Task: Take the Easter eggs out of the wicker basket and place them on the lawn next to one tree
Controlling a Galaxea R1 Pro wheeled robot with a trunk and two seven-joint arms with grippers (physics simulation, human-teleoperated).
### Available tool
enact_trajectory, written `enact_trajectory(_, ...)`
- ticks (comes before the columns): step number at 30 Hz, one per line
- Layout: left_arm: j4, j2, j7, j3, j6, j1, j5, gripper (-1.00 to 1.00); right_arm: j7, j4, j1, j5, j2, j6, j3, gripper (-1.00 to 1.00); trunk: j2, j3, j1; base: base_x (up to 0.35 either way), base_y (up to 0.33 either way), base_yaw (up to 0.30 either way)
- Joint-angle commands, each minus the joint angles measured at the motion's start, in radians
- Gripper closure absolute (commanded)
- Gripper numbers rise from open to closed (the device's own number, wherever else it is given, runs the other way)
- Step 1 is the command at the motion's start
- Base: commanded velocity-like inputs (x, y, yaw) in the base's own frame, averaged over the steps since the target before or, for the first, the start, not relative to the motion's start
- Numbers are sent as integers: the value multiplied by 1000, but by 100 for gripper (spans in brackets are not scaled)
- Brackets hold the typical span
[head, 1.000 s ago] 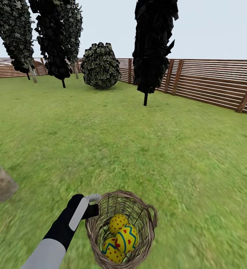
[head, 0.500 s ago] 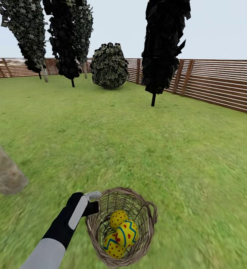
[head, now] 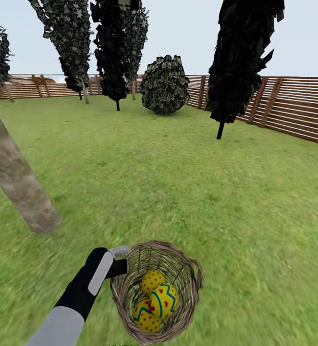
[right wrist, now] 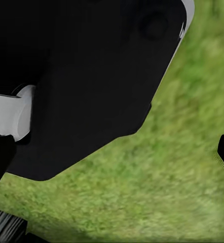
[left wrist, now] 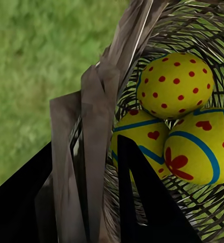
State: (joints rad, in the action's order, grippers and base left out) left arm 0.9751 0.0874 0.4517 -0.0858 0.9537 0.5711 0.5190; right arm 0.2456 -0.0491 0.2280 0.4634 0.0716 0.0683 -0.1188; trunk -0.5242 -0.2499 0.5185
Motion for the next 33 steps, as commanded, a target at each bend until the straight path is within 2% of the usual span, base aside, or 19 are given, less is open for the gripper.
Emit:
enact_trajectory(1,1,0,10,-2,-1,1,19,100,3,-1,1,8,0,2,-9,-100,-2,-2,0,0,0,294)
enact_trajectory(33,1,0,10,0,-1,1,19,100,1,-2,2,6,0,2,-9,-100,-2,-2,0,0,0,294)
